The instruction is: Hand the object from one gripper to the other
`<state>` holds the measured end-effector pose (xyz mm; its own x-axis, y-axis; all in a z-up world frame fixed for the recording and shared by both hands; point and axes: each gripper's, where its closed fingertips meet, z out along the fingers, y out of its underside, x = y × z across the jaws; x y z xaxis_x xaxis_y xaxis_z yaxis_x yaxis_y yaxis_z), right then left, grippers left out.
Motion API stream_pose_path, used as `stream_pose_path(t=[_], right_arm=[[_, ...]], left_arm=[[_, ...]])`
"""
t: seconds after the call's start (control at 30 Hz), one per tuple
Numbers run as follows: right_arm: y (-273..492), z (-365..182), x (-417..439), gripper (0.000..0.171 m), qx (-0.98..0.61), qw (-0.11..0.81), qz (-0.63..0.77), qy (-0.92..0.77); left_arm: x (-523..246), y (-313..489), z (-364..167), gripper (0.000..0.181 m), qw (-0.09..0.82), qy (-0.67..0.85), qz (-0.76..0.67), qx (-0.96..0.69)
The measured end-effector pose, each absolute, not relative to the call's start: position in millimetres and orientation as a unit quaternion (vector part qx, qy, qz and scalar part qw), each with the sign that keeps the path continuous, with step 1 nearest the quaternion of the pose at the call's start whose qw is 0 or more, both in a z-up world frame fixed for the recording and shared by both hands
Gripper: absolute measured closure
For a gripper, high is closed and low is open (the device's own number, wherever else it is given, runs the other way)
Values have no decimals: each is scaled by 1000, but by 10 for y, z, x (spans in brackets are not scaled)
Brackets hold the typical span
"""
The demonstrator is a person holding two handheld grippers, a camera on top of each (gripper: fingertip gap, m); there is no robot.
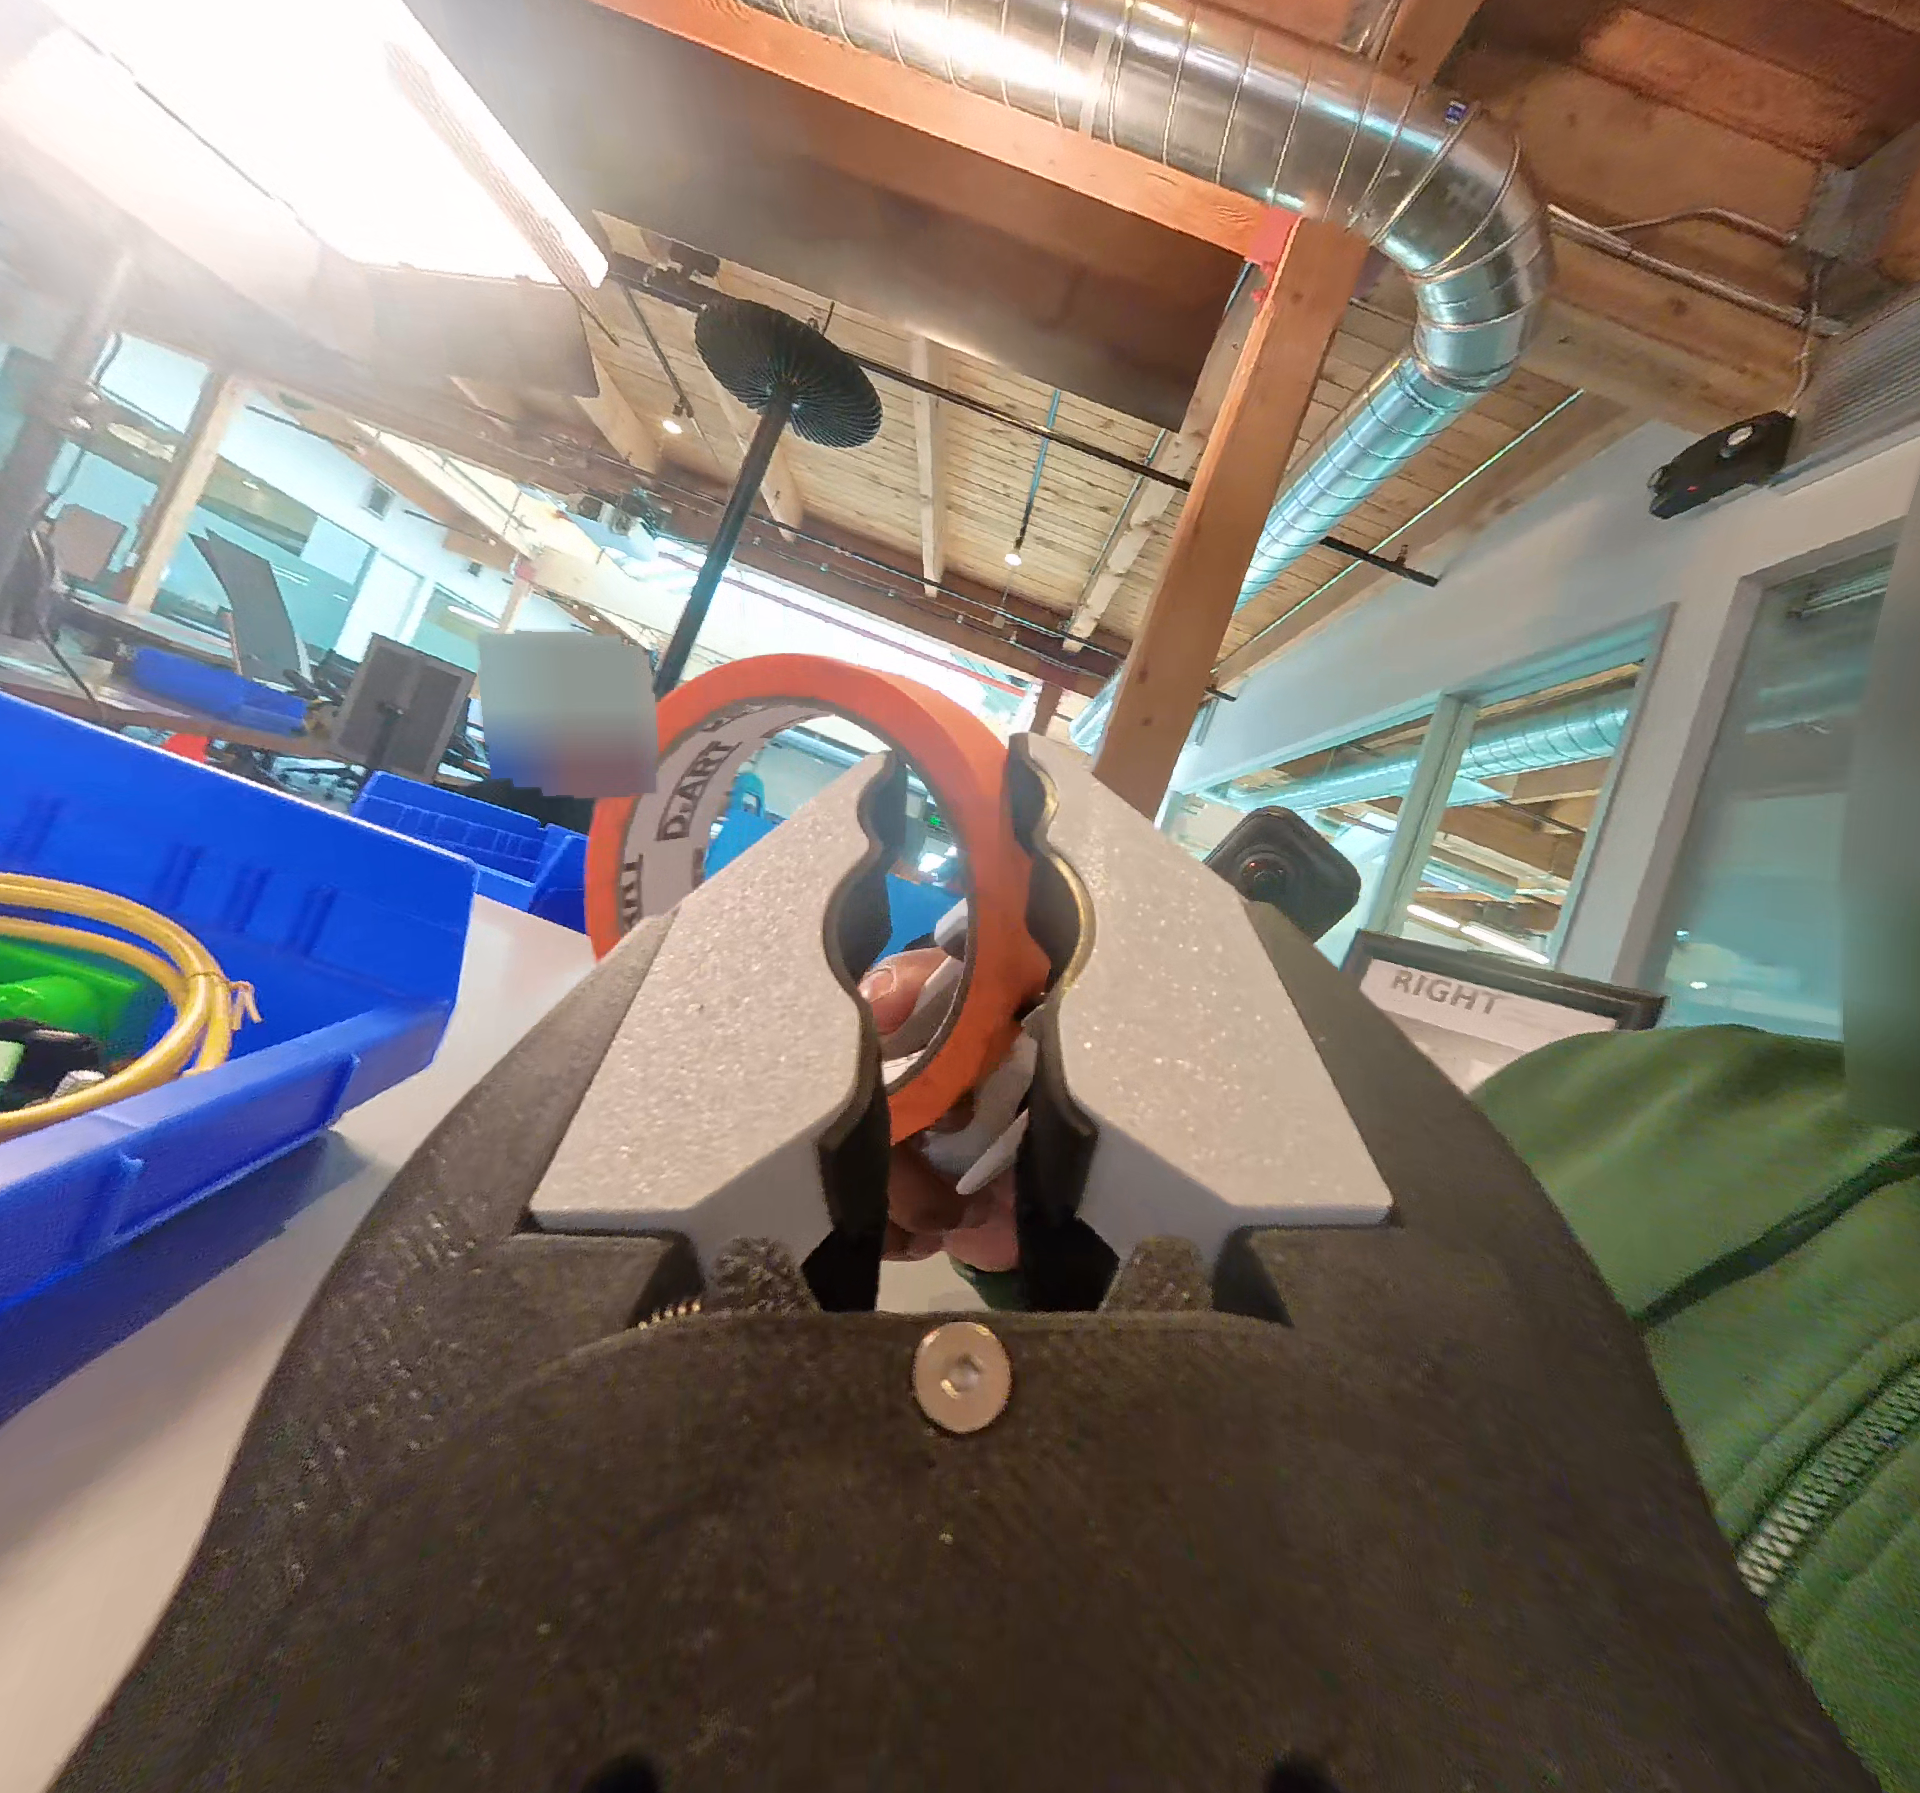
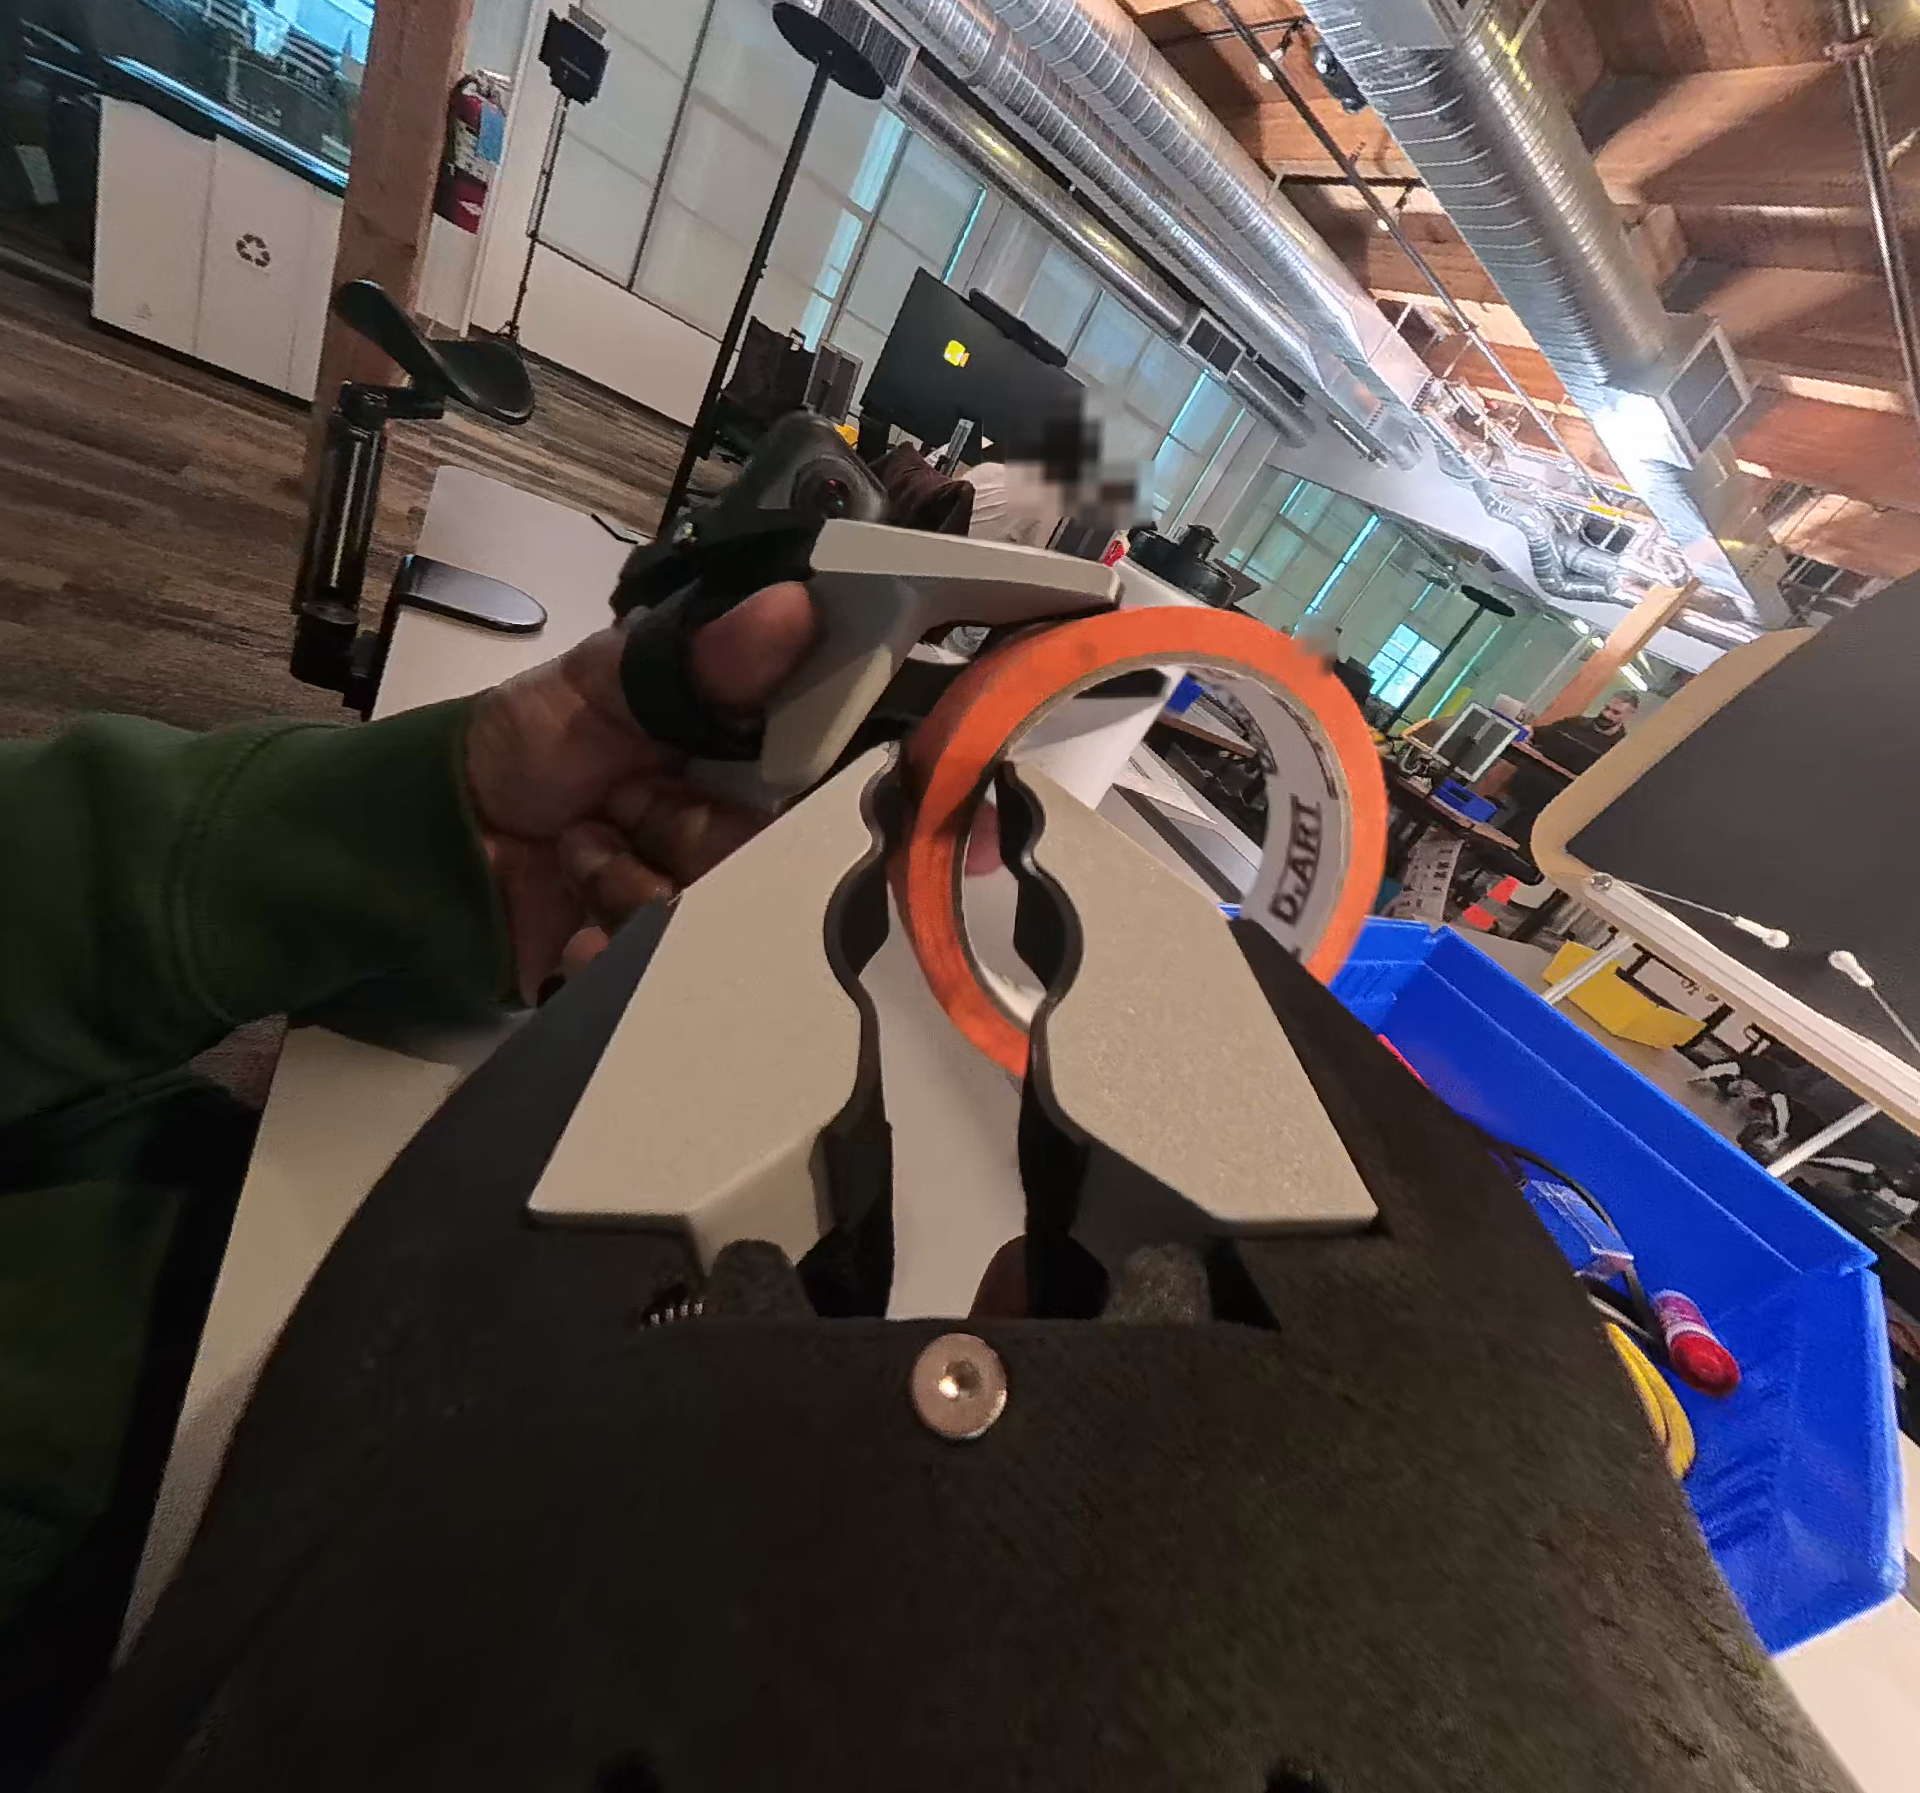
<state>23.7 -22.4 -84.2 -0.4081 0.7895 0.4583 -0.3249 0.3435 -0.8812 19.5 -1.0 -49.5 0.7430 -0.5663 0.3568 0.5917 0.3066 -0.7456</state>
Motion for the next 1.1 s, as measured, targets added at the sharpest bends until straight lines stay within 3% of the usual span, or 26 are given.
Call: stream_pose_path(t=[0.1, 0.23, 0.37, 0.47, 0.5, 0.63, 0.7, 0.83, 1.1], right_arm=[[-128, -785, 254, 141, -215, 479, 585, -619], [16, -655, 359, 124, -270, 328, 711, -561], [214, -487, 518, 124, -280, 209, 804, -482], [364, -493, 506, 134, -302, 184, 820, -450], [390, -500, 503, 143, -305, 191, 819, -447], [400, -498, 492, 150, -297, 279, 785, -466], [436, -514, 430, 155, -299, 380, 729, -484], [334, -518, 403, 156, -234, 572, 582, -529], [-116, -699, 334, 156, -141, 608, 503, -598]], left_arm=[[138, 26, -481, 166, 824, -15, -294, -484], [240, 114, -484, 166, 830, 29, -186, -525], [535, 256, -576, 166, 810, 117, -98, -566], [727, 347, -672, 166, 791, 170, -63, -584], [760, 369, -694, 166, 786, 177, -59, -589], [733, 407, -718, 162, 783, 157, -79, -597], [670, 375, -636, 138, 795, 120, -133, -580], [443, 261, -504, 130, 800, 34, -266, -536], [304, 134, -539, 132, 773, -16, -395, -496]])
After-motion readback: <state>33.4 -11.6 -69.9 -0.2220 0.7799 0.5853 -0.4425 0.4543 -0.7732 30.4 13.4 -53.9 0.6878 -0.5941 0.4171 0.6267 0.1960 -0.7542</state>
